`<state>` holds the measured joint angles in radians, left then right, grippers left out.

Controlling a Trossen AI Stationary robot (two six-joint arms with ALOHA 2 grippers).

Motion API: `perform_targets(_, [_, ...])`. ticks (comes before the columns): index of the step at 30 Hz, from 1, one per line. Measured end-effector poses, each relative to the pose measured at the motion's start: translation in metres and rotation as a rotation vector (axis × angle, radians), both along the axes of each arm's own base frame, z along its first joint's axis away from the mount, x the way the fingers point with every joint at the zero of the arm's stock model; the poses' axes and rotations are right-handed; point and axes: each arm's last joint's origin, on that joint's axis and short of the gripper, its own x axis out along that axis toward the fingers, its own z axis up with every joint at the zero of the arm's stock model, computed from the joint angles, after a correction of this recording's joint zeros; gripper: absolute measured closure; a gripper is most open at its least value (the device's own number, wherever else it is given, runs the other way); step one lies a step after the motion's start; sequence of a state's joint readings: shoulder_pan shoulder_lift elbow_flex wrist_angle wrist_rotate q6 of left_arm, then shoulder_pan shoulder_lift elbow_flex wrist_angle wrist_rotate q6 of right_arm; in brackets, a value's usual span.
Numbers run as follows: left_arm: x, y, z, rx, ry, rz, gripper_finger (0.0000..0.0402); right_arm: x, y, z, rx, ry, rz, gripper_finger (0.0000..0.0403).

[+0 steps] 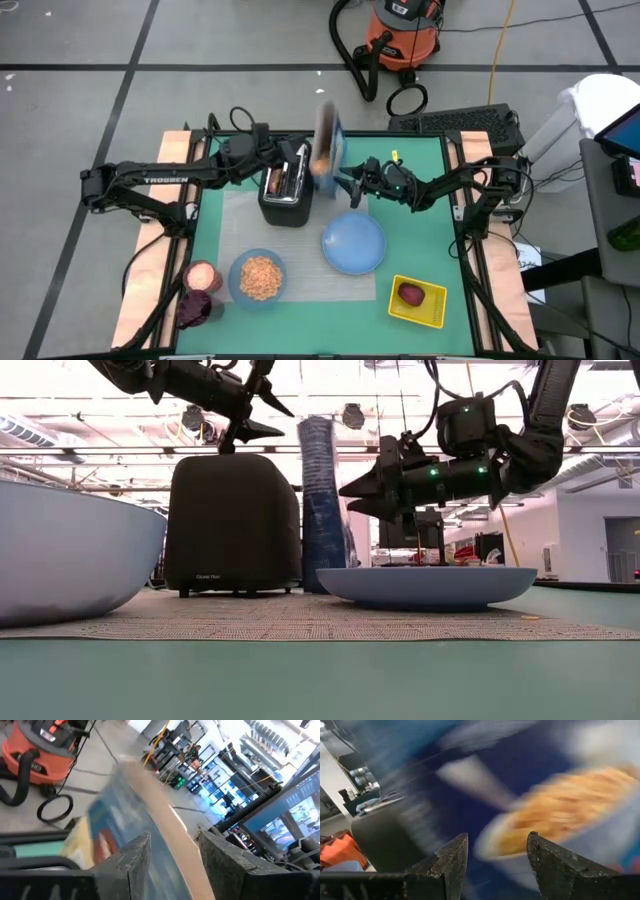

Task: Arrange a breakfast setting
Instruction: Pour the cereal into the blue bowl

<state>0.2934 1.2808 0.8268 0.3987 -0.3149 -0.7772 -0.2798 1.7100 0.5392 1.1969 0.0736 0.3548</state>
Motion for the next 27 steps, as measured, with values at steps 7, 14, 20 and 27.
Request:
perform_targets(7, [0.000,0.000,0.003,0.087,0.031,-0.003,0.0227,0.000,0.000,0.000,-0.001,-0.004,-0.002,0.0211])
perform_targets(14, [0.000,0.000,0.003,0.155,0.079,-0.007,0.0227,0.000,0.000,0.000,-0.001,-0.003,-0.001,0.0211])
perform_targets(20, [-0.007,-0.002,0.012,0.239,0.099,-0.009,0.0227,0.000,0.000,0.000,-0.001,-0.003,-0.001,0.0211])
perform_targets(27, [-0.031,-0.010,0.033,0.290,0.096,-0.008,0.0227,-0.002,0.002,0.005,-0.003,-0.015,0.032,0.0211])
